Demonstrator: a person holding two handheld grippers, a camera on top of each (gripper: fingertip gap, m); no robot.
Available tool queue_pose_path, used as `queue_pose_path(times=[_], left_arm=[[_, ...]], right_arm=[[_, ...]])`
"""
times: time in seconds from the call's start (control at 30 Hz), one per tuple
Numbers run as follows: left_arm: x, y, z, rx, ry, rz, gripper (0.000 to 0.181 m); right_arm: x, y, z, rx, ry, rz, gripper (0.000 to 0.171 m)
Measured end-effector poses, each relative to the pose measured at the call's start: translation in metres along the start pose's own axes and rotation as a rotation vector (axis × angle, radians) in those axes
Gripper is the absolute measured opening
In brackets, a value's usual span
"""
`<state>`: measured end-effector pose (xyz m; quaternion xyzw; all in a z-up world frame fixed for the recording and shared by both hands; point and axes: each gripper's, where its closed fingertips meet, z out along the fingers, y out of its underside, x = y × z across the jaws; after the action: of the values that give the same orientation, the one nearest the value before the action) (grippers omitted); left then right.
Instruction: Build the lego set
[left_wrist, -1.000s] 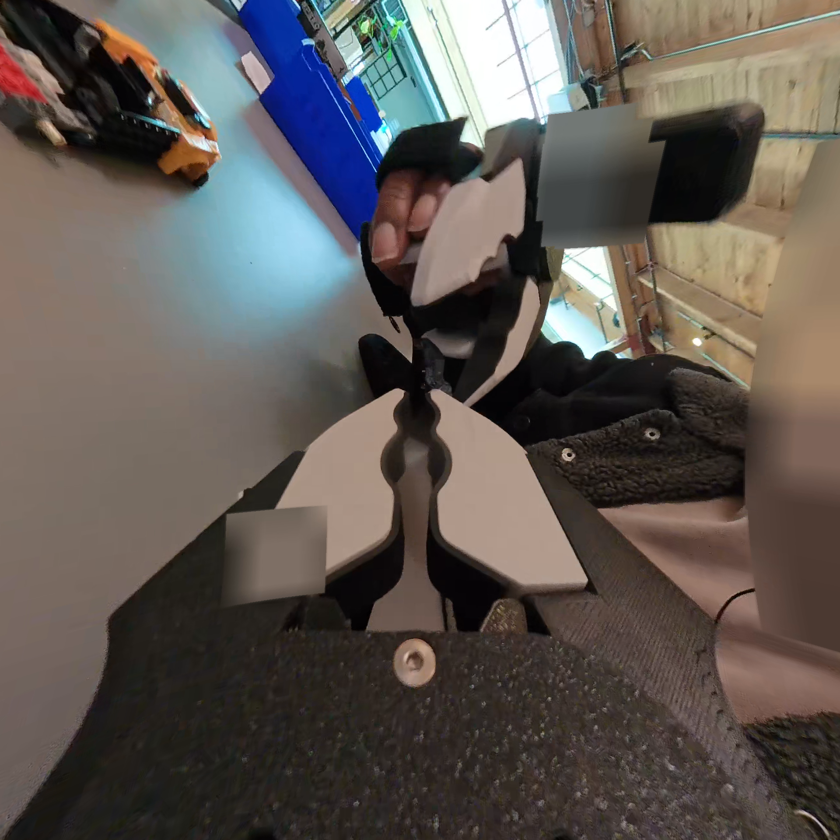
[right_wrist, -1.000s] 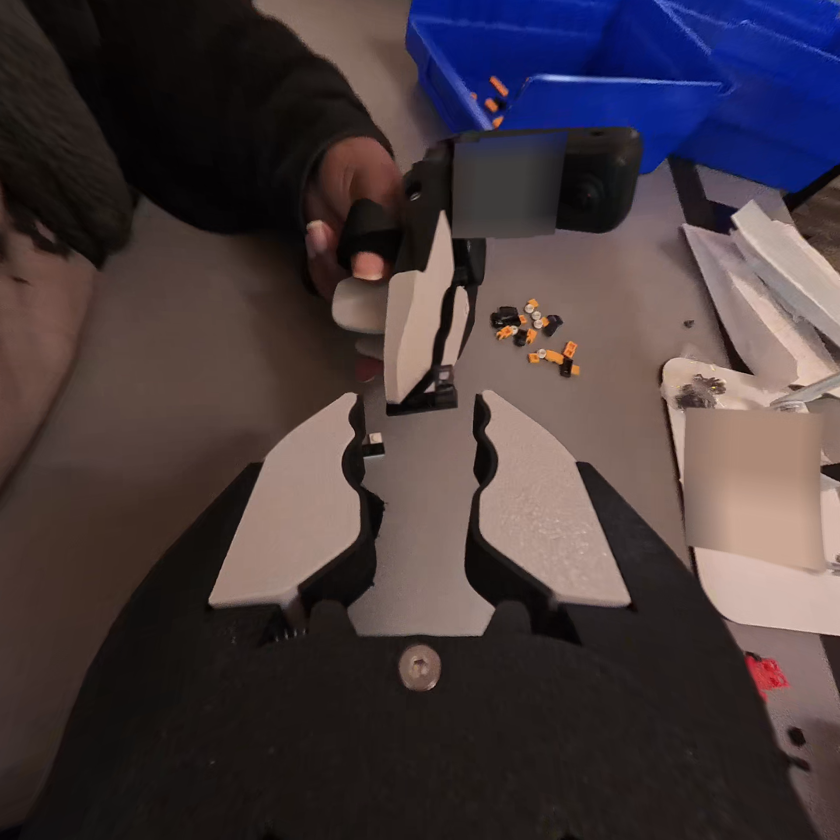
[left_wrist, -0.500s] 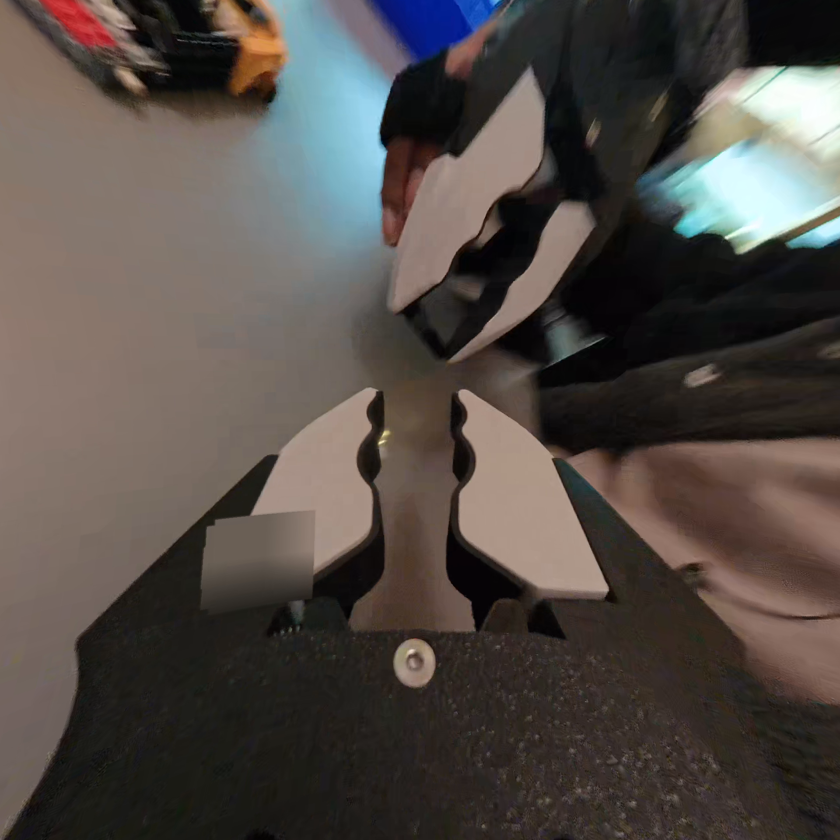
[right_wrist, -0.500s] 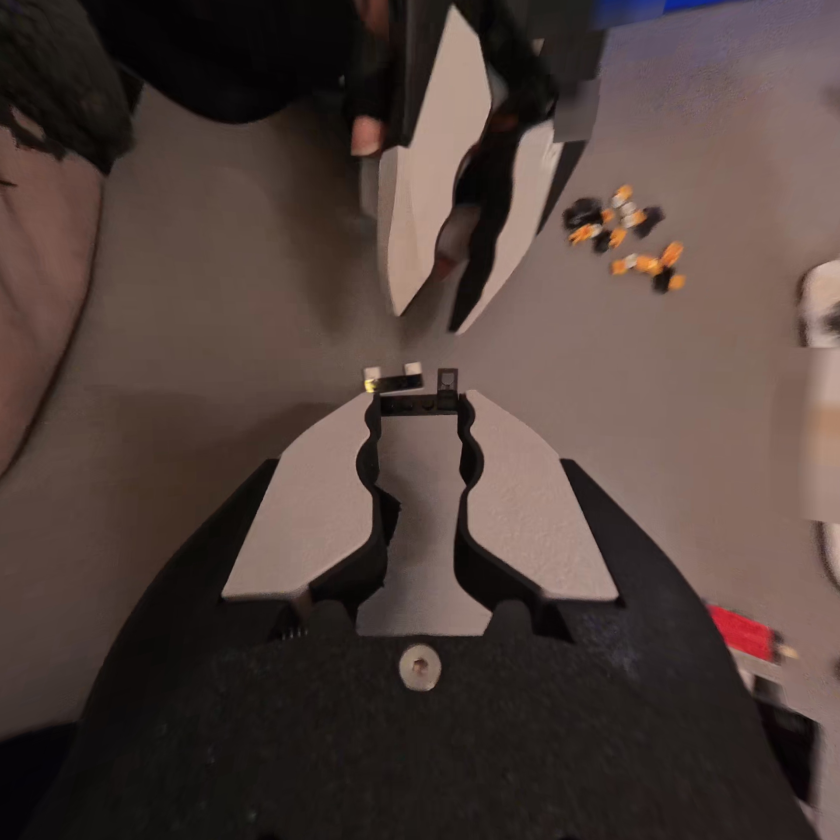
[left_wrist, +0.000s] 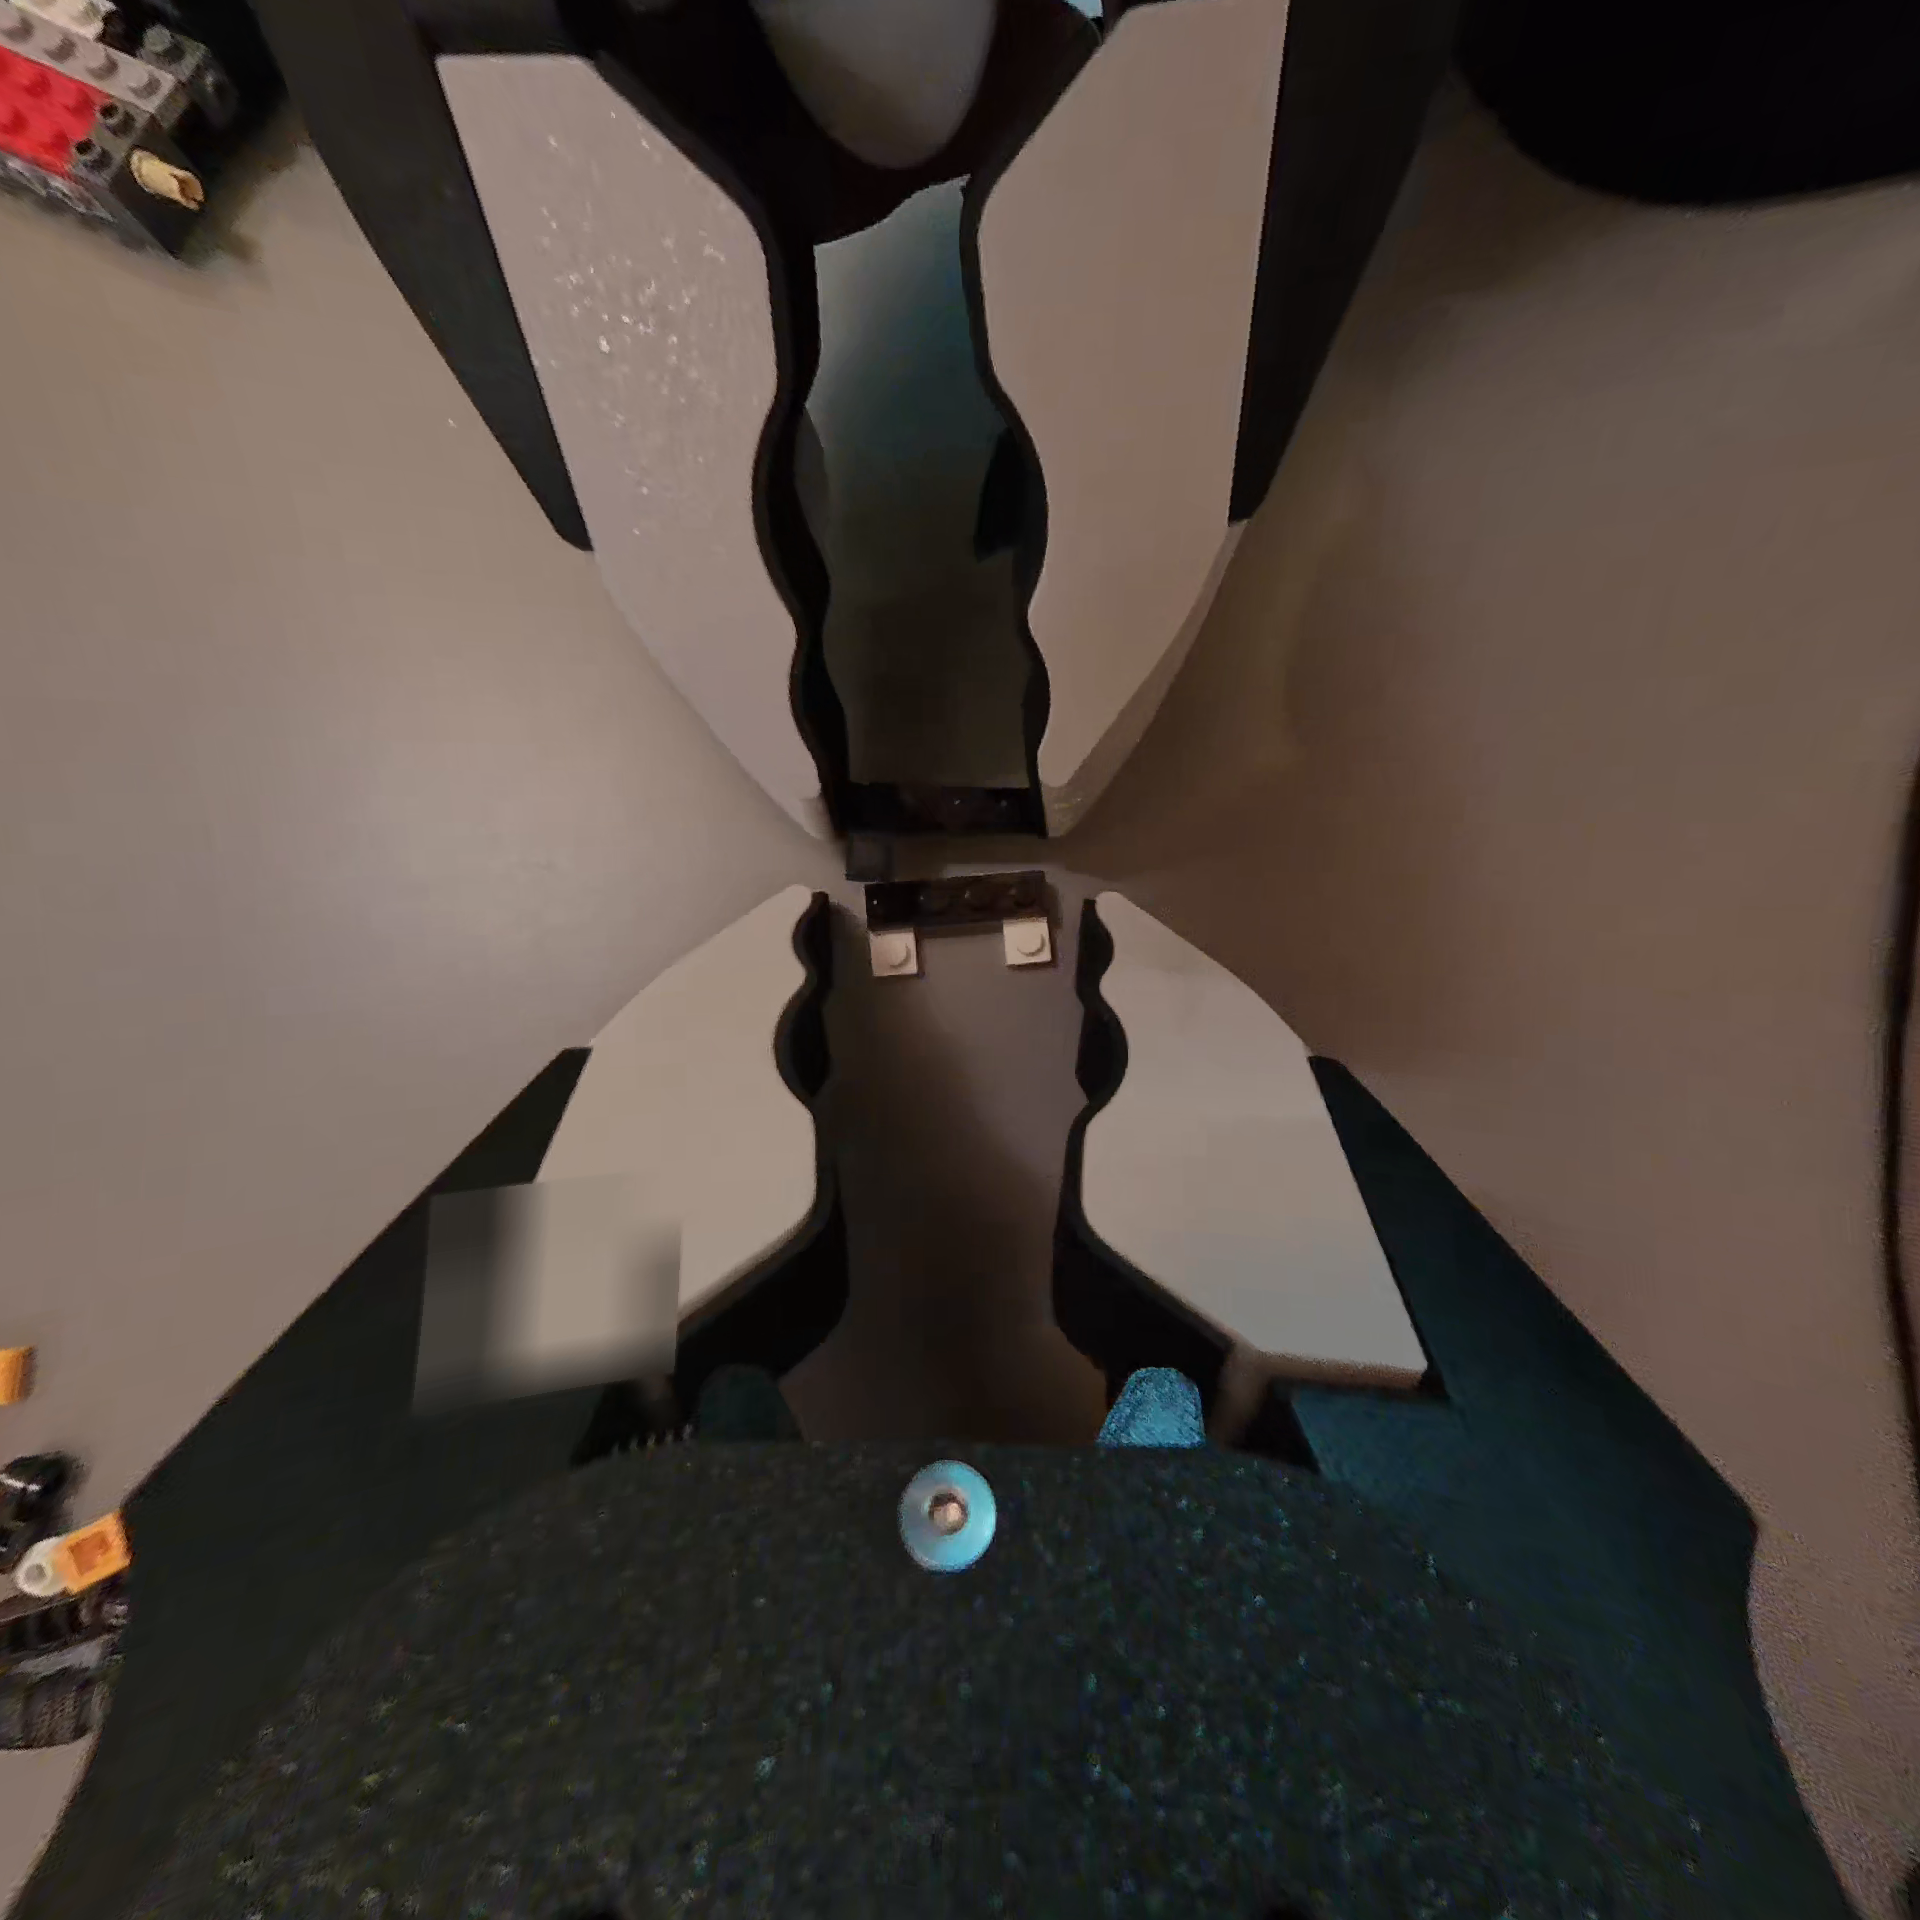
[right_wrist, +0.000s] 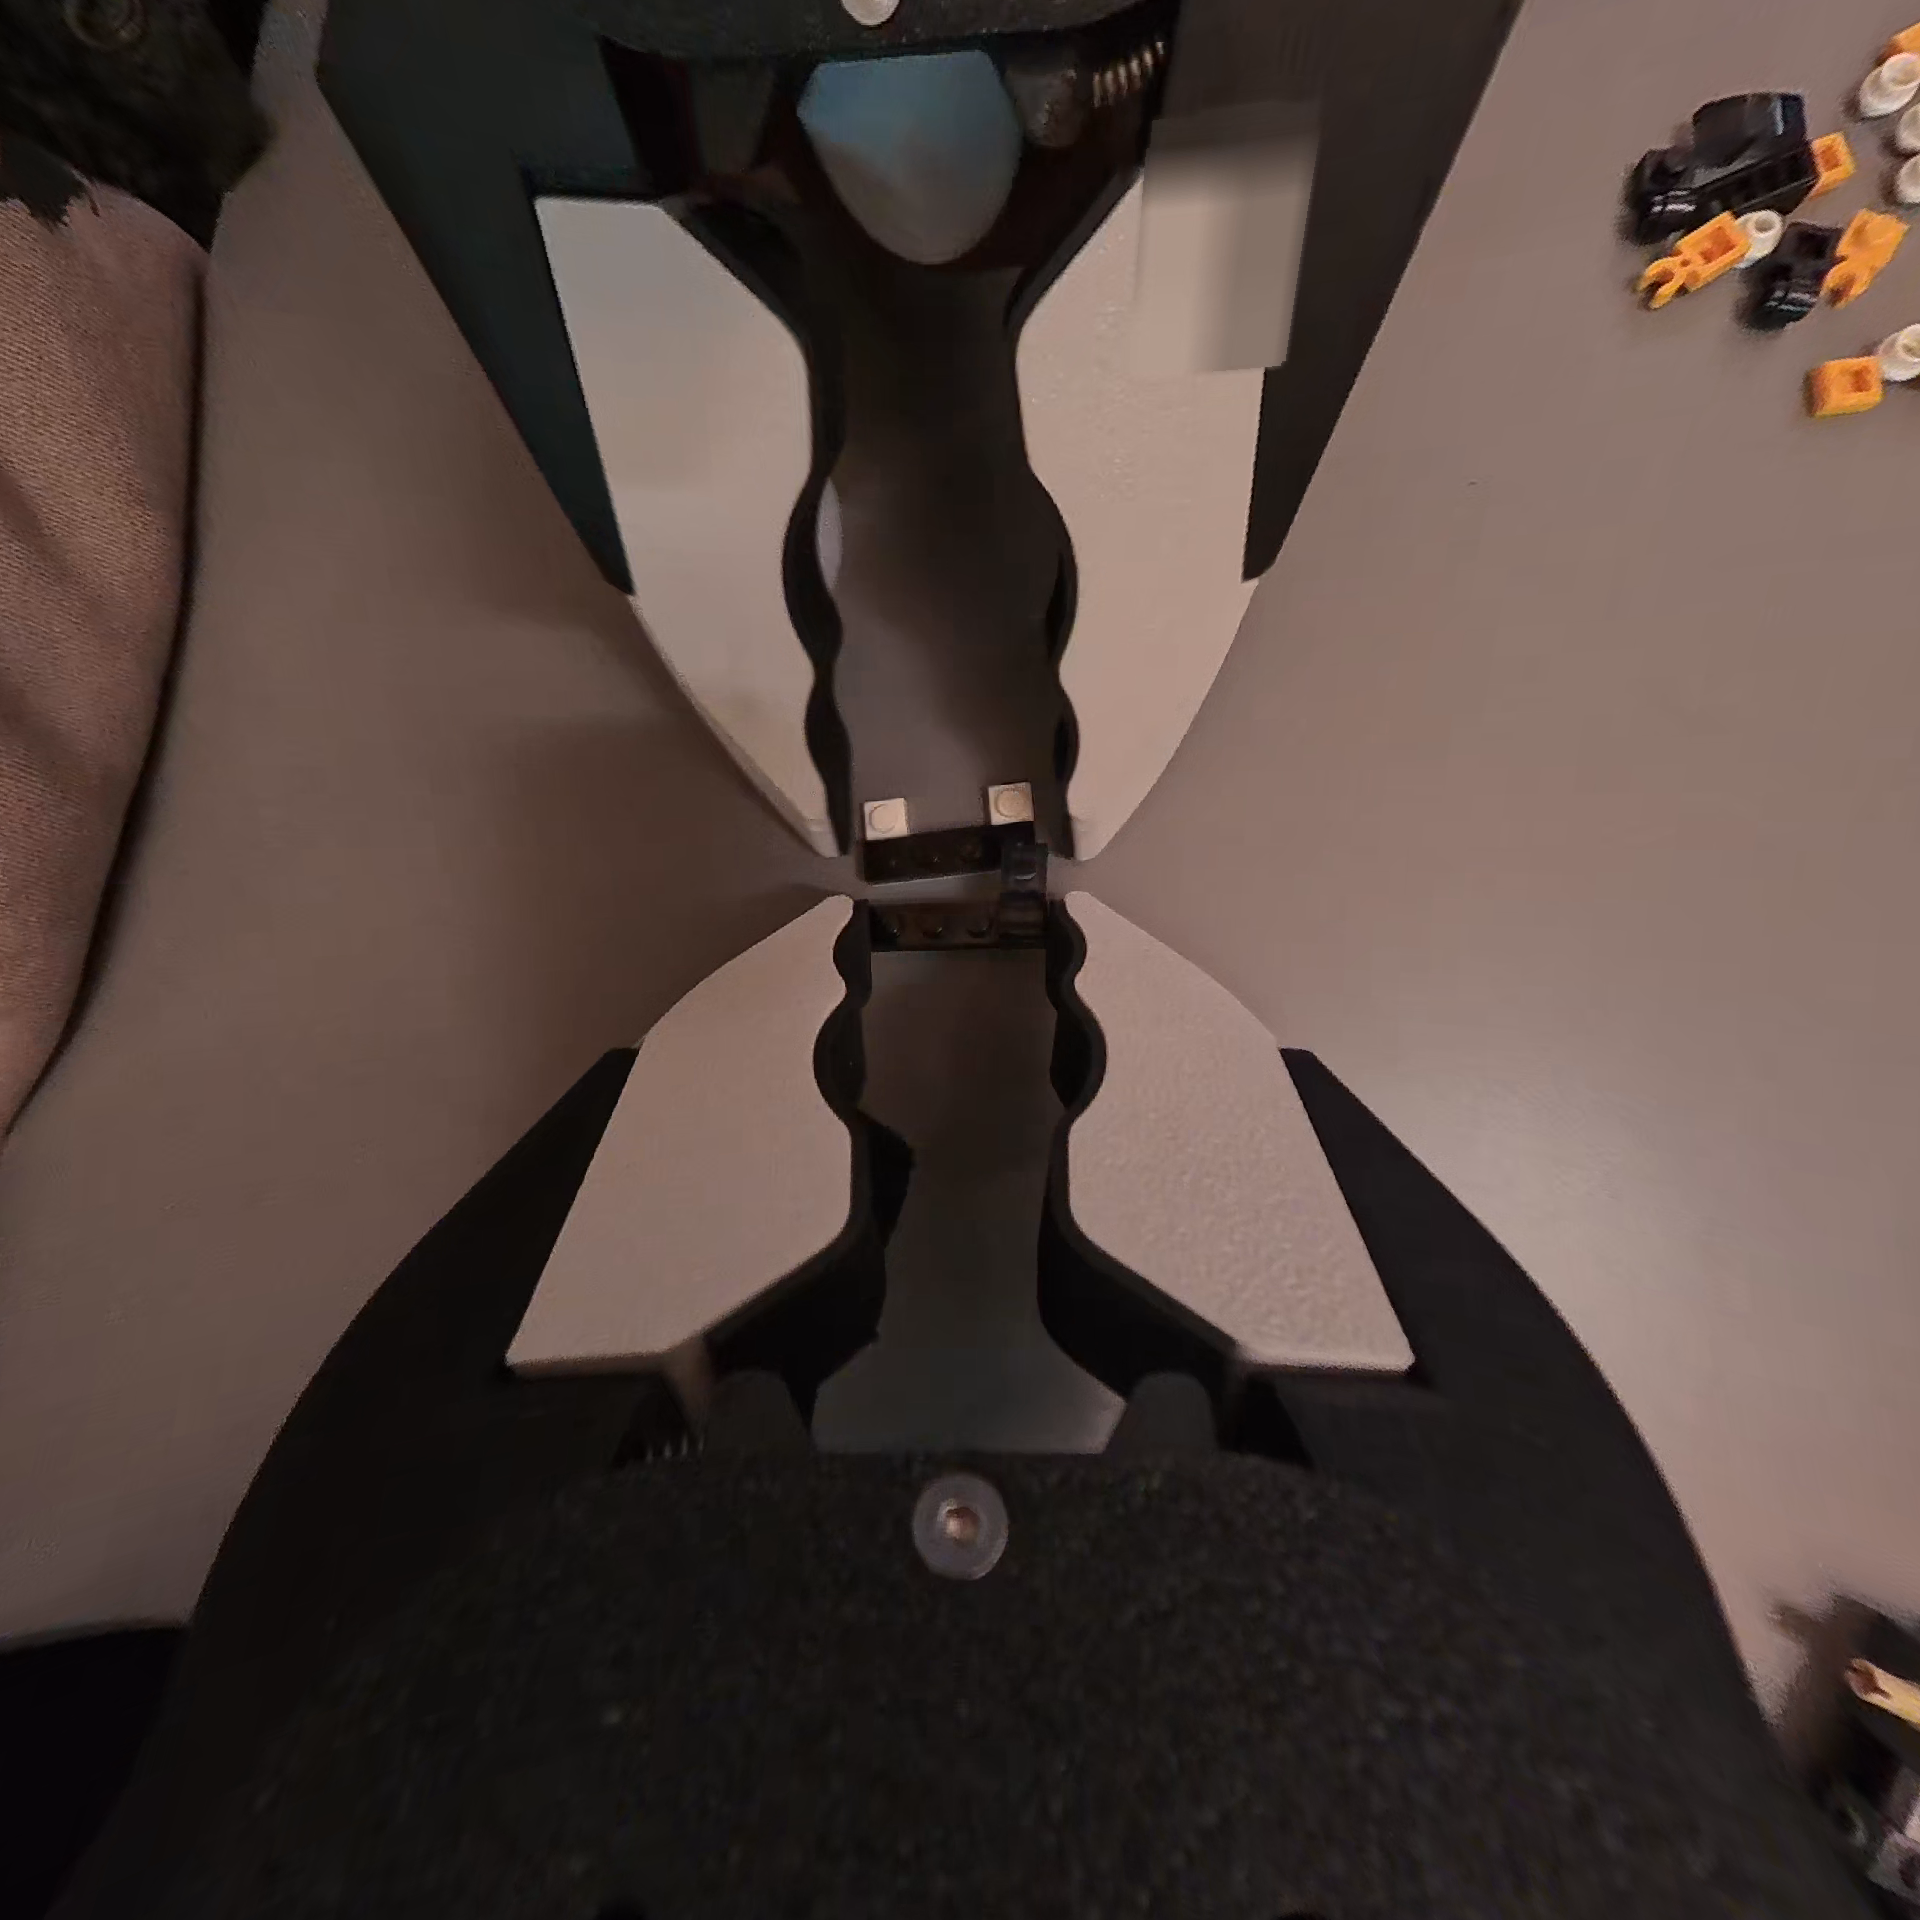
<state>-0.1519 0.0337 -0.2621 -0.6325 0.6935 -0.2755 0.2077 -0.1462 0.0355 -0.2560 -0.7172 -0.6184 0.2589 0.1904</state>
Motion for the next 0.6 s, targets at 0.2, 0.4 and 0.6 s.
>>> queue_pose_path(times=[0.2,0.4,0.6], left_arm=[[-0.0003,0.0002,-0.0005,0.017,0.048,0.082,0.032],[-0.0021,0.0019,-0.0021,0.024,0.058,0.106,0.032],[-0.0018,0.0018,-0.0017,0.028,0.056,0.121,0.033]], right_arm=[[-0.0009,0.0006,0.0047,-0.032,-0.011,0.014,0.032],[0.0000,-0.0004,0.0051,-0.050,-0.006,0.038,0.032],[0.0004,-0.0021,0.0065,-0.057,0.004,0.050,0.032]])
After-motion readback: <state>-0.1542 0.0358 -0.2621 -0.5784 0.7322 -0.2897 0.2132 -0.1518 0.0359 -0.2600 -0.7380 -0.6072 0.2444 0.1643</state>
